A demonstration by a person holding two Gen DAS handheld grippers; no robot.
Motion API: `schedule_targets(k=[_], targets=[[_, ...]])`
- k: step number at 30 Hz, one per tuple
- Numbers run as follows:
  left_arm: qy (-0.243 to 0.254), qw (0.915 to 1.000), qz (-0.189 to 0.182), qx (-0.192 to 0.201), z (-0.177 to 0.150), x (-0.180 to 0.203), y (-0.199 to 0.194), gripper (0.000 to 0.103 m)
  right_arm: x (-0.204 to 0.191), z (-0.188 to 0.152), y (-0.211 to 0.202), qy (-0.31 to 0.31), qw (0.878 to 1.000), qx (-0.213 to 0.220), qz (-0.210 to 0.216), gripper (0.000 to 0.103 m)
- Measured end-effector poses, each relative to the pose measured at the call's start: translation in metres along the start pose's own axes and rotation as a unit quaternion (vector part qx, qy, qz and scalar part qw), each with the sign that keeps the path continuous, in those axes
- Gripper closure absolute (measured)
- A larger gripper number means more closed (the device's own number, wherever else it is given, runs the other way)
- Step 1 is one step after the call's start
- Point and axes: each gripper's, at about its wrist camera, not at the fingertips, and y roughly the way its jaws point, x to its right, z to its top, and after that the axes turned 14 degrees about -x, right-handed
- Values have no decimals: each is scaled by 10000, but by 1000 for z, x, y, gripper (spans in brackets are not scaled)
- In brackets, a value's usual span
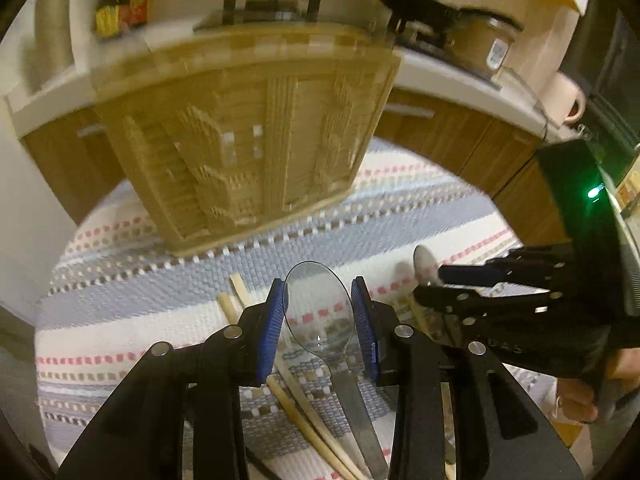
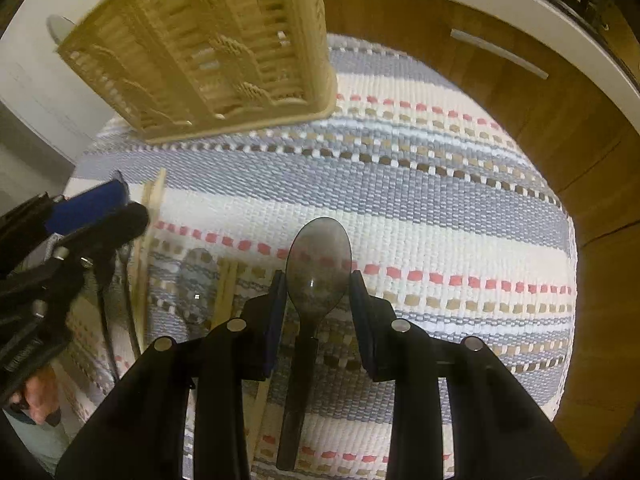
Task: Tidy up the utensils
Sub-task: 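Lift the clear spoon with the right tool and drop it into the caddy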
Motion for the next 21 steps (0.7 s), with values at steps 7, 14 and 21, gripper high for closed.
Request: schedule_targets(k=[7,14,21], targets=[[61,9944,-34,1052,0,-11,-81,71,-6,-14,-73,-156,9926,1190,173,74],[144,9789,40,2039,33,-13,-154,71,-21,-9,-162,-290,9666,2513,416,74],[54,9598,359,2782,74,-19,-194,71,-34,18,-213,-392,9446,3172,748,74]])
